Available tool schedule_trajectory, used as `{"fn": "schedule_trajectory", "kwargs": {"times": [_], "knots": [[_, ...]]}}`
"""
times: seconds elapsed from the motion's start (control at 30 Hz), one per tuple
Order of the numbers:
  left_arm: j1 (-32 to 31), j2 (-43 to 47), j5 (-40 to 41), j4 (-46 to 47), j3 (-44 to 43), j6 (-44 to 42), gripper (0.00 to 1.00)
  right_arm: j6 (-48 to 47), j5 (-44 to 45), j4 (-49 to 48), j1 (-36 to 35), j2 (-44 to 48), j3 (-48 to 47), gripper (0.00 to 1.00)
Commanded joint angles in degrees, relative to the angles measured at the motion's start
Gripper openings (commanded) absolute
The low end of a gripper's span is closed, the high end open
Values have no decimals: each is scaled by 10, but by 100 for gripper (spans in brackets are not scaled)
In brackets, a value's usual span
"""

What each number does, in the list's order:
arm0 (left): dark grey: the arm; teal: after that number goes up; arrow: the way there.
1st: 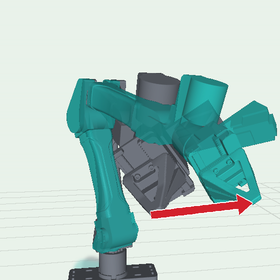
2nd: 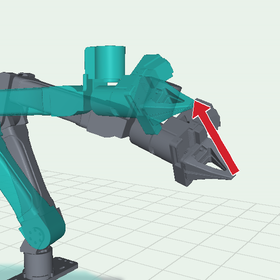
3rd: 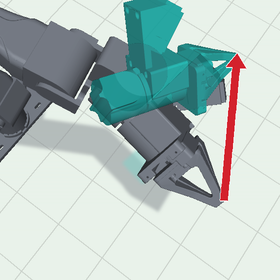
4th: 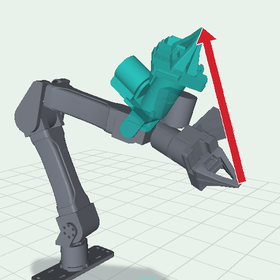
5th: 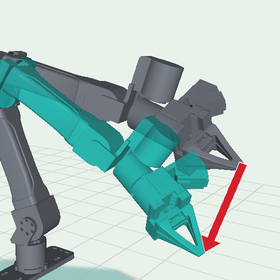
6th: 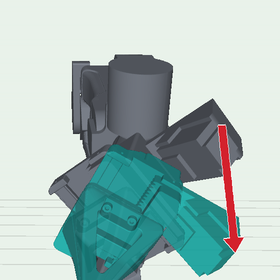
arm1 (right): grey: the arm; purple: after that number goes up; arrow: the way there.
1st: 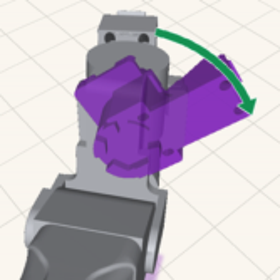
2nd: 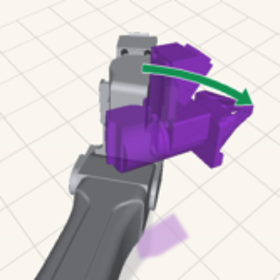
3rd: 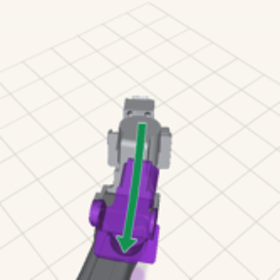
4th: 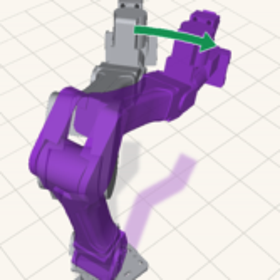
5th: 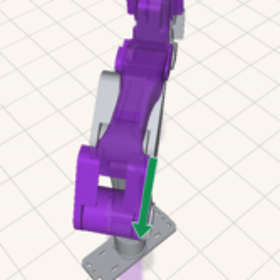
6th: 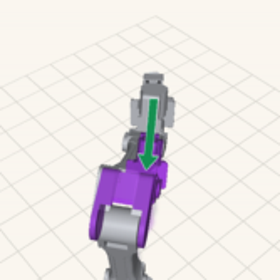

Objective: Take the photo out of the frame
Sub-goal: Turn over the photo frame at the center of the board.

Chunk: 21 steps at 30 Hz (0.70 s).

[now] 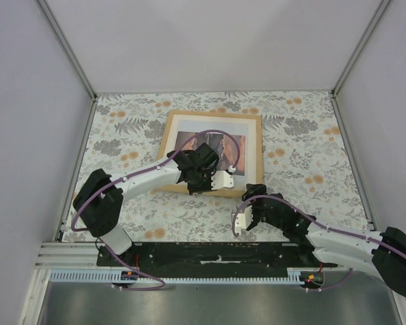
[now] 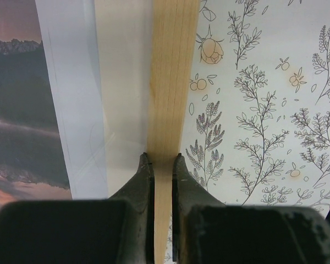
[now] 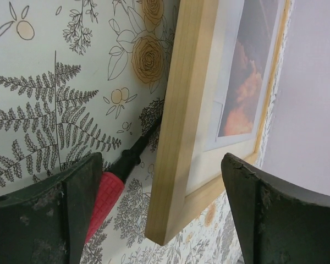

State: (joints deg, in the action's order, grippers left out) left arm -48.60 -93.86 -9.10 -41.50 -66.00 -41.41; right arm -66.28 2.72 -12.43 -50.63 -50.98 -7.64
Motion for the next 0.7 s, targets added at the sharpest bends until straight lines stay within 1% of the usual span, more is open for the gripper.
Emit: {"fn": "schedule_trajectory", "kwargs": {"times": [0.0,0.07,0.13,0.3,0.4,0.57,0.63,0.67], "knots": [[3,40,-1,10,-31,20,2,-25,44,-116,-20,-27,17,95],[3,44,-1,11,-30,19,2,-31,52,-134,-23,-39,22,93],[3,45,-3,10,-28,19,2,-31,56,-138,-25,-46,23,88],[3,53,-3,10,-25,19,2,-29,65,-155,-26,-59,25,71],[3,59,-5,10,-23,18,2,-27,74,-176,-28,-68,26,59],[3,69,-7,11,-21,19,2,-26,86,-198,-30,-77,26,32],[3,74,-8,11,-18,17,2,-25,90,-204,-31,-80,25,16],[3,76,-8,11,-17,18,2,-22,93,-204,-32,-81,24,10]]}}
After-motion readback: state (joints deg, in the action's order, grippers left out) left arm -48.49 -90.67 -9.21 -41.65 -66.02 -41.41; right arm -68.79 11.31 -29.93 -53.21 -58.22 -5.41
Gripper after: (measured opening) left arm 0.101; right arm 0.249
